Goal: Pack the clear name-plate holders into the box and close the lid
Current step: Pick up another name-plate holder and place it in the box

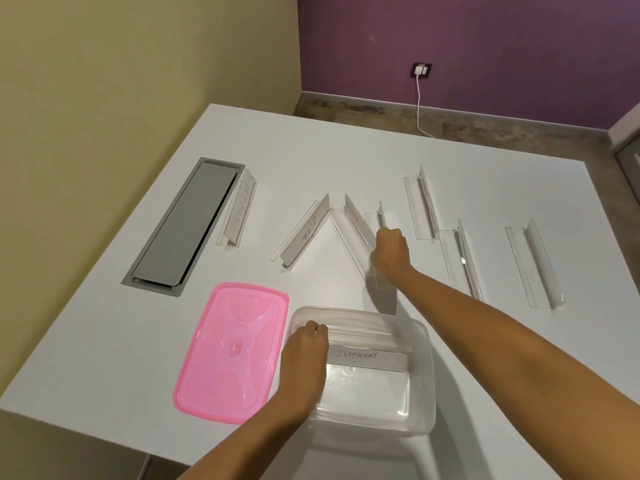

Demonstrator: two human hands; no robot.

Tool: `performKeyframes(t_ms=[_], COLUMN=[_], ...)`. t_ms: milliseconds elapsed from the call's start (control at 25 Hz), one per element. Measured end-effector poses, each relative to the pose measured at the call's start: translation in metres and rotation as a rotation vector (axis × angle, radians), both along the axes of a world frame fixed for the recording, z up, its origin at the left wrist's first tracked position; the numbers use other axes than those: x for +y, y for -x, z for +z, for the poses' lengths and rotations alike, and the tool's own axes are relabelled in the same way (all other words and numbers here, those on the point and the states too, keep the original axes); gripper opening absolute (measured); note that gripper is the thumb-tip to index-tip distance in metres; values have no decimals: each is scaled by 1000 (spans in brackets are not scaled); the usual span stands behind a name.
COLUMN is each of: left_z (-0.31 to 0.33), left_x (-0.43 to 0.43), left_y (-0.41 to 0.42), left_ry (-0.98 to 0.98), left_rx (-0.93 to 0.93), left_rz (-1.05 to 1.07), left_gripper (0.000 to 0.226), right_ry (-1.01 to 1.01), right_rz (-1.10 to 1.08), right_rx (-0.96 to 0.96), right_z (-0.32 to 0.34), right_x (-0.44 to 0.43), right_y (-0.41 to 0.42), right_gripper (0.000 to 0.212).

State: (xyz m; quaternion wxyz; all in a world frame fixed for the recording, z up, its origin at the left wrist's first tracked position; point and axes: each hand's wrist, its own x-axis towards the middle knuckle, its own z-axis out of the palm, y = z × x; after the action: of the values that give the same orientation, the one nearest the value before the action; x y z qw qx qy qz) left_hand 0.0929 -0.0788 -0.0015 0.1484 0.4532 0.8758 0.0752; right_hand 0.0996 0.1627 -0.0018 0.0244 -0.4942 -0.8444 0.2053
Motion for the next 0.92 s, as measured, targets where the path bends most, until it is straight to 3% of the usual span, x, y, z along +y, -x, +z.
performKeyframes(t_ms=[200, 320, 480, 520, 600, 720, 920], left_z=[28, 46, 75, 81, 92, 102, 97], left_x=[9, 22, 40, 43, 45, 41, 31], left_y=[4, 12, 24, 26, 31, 45, 43], left_ry=[-281, -472, -570, -598, -659, -698, -784], left_rx=[-212, -458, -906, -1002, -1150, -1347, -1383], left_rz=[107, 249, 456, 492, 553, 621, 740], left_gripper=[25, 28, 52, 60, 73, 60, 72], right_ry=[379, 611, 859, 816, 508, 30, -306], right_rz=[-318, -313, -261, -235, -114, 144, 461], right_rx=[328, 433, 600, 610, 571, 595, 435], right_z=[21, 39, 57, 58, 58, 58, 52], right_x=[-1, -19, -55, -63, -79, -102, -123], right_y=[-17, -35, -56, -61, -73, -92, -111], right_gripper=[17, 30, 25, 26, 22, 12, 24])
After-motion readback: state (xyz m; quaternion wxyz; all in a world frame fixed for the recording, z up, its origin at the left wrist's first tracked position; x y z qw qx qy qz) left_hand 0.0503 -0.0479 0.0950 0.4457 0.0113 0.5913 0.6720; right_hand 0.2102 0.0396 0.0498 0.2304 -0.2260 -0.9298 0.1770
